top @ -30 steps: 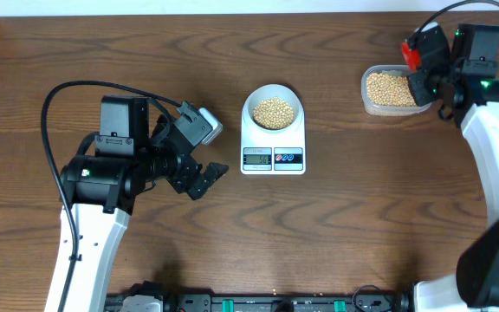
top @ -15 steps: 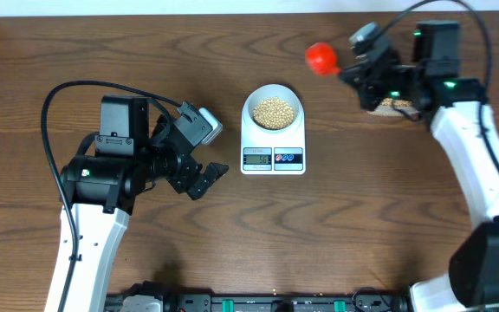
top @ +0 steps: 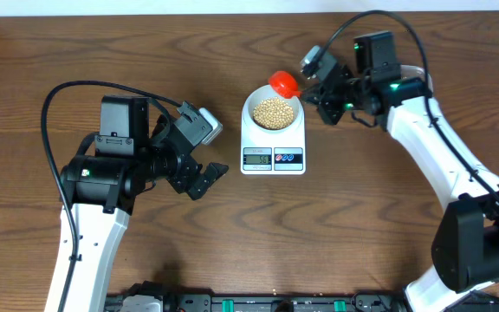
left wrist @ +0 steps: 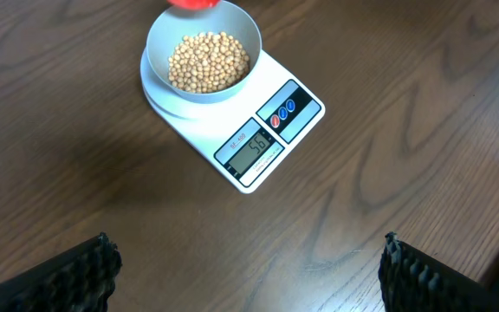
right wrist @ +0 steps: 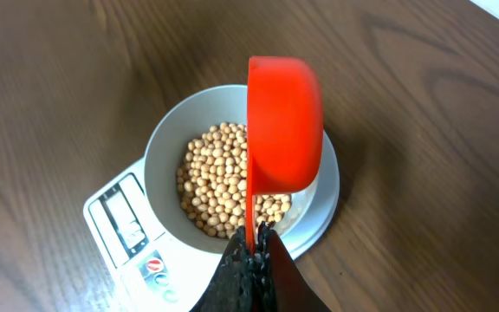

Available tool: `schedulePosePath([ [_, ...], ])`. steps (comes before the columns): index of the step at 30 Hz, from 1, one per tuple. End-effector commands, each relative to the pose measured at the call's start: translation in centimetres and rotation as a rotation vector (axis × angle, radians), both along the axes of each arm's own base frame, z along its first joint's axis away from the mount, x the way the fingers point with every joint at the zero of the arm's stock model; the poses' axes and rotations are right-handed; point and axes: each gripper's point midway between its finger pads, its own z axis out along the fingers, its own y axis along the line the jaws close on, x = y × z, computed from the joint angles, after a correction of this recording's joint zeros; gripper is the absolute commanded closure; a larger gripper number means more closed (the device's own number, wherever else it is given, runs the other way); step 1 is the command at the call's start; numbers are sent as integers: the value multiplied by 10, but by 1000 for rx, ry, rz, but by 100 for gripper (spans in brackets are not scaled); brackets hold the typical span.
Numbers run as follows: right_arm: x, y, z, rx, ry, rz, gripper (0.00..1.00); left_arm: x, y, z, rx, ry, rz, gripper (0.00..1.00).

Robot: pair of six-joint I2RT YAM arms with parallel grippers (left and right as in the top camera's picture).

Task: Scoop item into bowl and weigh 50g on scale
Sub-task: 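Lift the filled scoop and carry it over the white bowl, then tilt the red scoop with the right gripper to pour soybeans into bowl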

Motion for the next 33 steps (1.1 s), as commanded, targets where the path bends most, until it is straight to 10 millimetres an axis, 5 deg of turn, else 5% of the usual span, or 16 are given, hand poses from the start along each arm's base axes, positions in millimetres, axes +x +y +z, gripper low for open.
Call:
schedulePosePath([
  [1,3,1,-14,-107,-42,10,99,2,-1,12,-18,-20,-1,2],
  [8,-1,12,-32,-170,-52,62,99,2,-1,12,-18,-20,-1,2],
  [33,-7,18,-48,-253,-48,75,99,2,-1,12,-18,-20,-1,2],
])
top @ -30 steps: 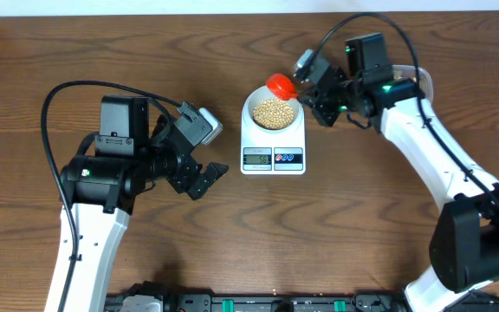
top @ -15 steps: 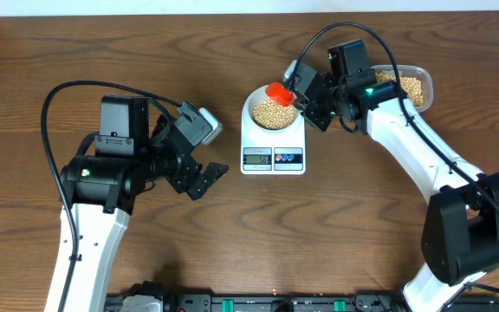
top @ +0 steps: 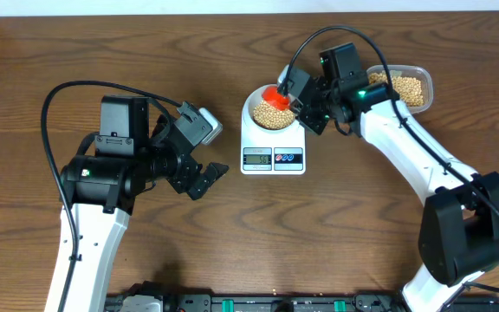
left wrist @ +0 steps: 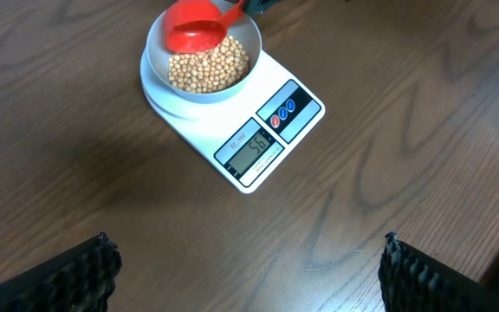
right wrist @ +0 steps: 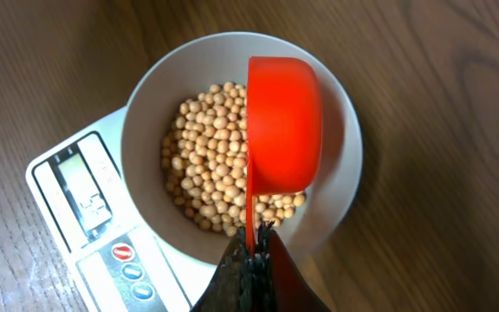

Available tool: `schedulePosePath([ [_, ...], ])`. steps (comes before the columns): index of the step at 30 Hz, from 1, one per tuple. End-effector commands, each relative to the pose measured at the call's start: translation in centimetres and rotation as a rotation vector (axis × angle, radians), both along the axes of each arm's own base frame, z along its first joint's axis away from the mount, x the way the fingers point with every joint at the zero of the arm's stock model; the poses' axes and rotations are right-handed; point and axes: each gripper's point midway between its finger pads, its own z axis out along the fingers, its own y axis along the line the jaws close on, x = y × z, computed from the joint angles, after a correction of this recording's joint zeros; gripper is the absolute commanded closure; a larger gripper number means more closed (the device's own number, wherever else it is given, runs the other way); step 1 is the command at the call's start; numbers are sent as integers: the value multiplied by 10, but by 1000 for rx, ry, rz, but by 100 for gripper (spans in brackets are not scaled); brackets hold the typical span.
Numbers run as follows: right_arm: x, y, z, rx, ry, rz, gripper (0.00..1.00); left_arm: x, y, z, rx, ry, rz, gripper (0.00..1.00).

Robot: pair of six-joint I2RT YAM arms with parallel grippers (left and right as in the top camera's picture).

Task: Scoop item into bowl and weigh 50g on scale
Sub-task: 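Tilt the red scoop with the right gripper to pour soybeans into bowl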

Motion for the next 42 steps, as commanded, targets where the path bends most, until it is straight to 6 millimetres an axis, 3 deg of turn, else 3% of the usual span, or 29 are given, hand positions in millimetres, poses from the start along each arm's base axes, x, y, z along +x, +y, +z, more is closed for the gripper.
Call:
schedulePosePath([
  [1,0,-2,-9,-45,-5,7,99,2,-1,12,-18,-20,-1,2],
  [16,-12,0,-17,-61,38,23,99,2,-1,12,-18,-20,-1,2],
  [29,-30,15,-14,76,188,-21,99,2,-1,12,-18,-20,-1,2],
  [42,-20,-2,-5,223,320,-182,99,2,-1,12,-18,-20,-1,2],
])
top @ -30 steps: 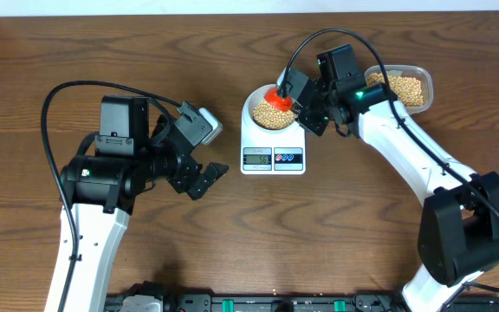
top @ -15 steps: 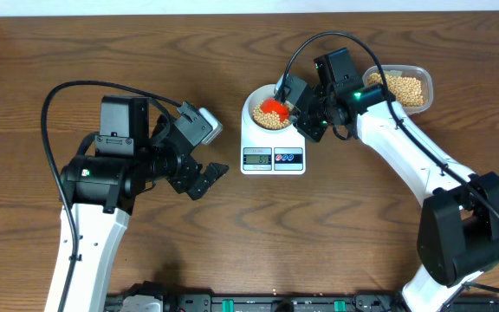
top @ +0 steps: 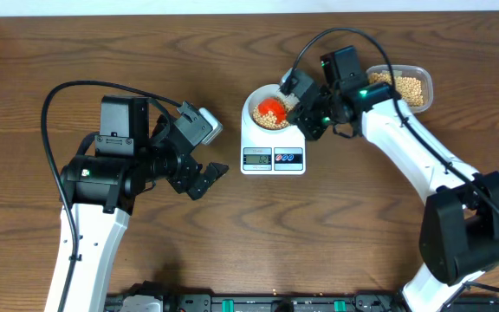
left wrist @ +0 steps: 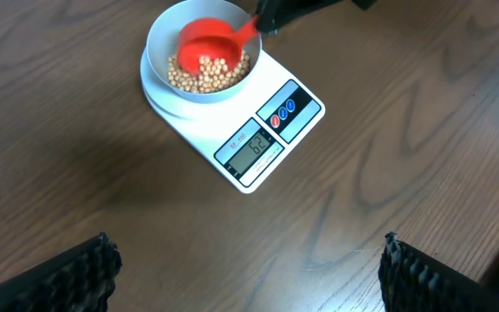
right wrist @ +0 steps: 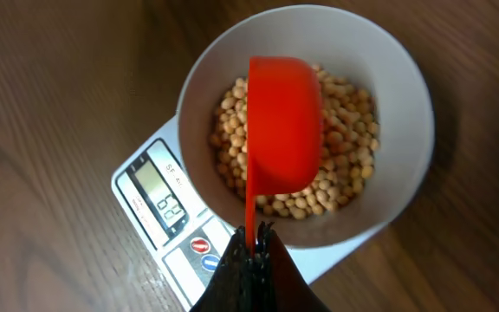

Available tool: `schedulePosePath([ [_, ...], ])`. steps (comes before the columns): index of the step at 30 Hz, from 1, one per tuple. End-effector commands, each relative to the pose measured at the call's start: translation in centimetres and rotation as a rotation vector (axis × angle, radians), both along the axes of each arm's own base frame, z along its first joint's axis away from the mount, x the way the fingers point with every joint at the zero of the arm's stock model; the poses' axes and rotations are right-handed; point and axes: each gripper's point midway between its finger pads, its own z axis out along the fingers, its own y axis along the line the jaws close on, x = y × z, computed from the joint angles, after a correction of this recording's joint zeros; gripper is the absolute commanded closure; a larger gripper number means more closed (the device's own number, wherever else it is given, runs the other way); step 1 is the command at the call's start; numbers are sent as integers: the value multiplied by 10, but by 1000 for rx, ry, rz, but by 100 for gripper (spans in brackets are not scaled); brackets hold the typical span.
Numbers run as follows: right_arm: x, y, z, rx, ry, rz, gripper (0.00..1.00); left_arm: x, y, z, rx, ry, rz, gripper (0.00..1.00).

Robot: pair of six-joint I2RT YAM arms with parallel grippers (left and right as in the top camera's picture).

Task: Scoop item into bowl and weigh 50g on scale
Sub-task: 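Tilt the red scoop with the right gripper to pour soybeans into bowl, then move the red scoop with the right gripper back to the tub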

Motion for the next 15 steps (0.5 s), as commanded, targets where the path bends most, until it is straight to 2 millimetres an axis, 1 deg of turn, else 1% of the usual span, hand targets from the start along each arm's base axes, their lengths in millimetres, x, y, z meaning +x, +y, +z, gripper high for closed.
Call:
schedulePosePath([
  [1,2,-6,-2,88,94,-68,99,2,-1,12,-18,-20,-1,2],
  [9,9,-17,18,276,179,-117,99,2,-1,12,-18,-20,0,2],
  [15,9,-24,36,413,234,-113,99,2,-1,12,-18,-20,0,2],
])
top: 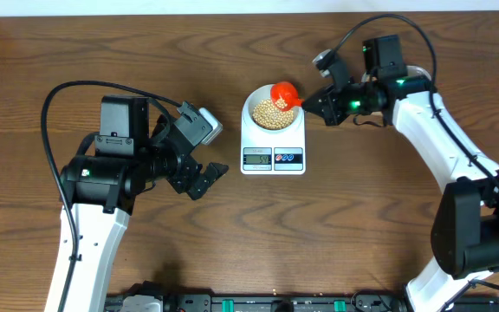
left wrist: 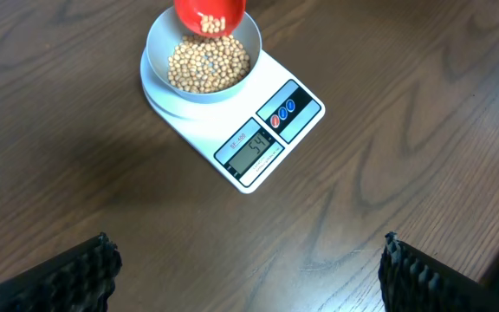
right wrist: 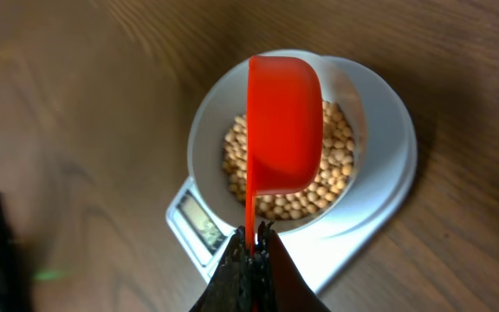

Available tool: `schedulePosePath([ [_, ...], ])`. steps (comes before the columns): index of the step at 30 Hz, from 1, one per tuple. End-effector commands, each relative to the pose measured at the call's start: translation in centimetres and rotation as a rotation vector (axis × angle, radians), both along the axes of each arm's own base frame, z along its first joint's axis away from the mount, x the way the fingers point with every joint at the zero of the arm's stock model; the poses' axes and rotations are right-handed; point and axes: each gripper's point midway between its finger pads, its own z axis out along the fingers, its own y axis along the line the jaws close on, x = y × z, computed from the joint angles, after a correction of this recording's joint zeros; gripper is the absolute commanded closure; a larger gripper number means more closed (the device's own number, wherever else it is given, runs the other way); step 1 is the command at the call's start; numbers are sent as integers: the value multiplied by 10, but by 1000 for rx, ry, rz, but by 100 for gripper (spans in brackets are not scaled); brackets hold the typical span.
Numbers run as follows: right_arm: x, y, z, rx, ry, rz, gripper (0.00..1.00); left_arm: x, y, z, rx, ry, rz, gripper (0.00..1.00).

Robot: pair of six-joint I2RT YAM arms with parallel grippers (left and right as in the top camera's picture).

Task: Scoop item into bowl and weigh 50g on scale
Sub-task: 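Move the red scoop with the right gripper back to the tub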

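Note:
A white scale carries a grey-white bowl of tan beans. Its display reads 54. My right gripper is shut on the handle of a red scoop, which hangs over the bowl's far right rim. In the left wrist view the scoop holds a few beans. In the right wrist view the scoop covers part of the bowl. My left gripper is open over bare table to the left of the scale, its fingers wide apart.
Brown wooden table all around. The right arm reaches in from the right edge, and the left arm stands at the left. A black rail runs along the front edge.
The scoop was down among the beans in the bowl, with the display at 62. Now it is held above the bowl's rim with a few beans in it, and the display reads 54.
First the right gripper held the scoop at the bowl's far rim, display 56. Then the scoop was over the beans, then dipped into them, display 62. Now it is raised with a few beans, display 54. The left arm stayed still.

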Motion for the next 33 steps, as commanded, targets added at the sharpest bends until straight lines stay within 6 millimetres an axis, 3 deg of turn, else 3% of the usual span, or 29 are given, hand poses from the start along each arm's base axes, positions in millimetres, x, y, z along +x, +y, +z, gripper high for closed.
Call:
schedulePosePath([
  [1,-6,1,10,138,72,21,99,2,-1,12,-18,-20,-1,2],
  [9,9,-34,15,171,67,-57,99,2,-1,12,-18,-20,0,2],
  [15,22,-78,18,178,67,-168,99,2,-1,12,-18,-20,-1,2],
  [24,36,-161,23,158,33,-359,99,2,-1,12,-18,-20,0,2],
  [29,33,-225,16,-72,-24,-516,99,2,-1,12,-18,-20,-1,2],
  [33,31,-246,24,-244,-99,-554,99,2,-1,12,-18,-20,-1,2],
])
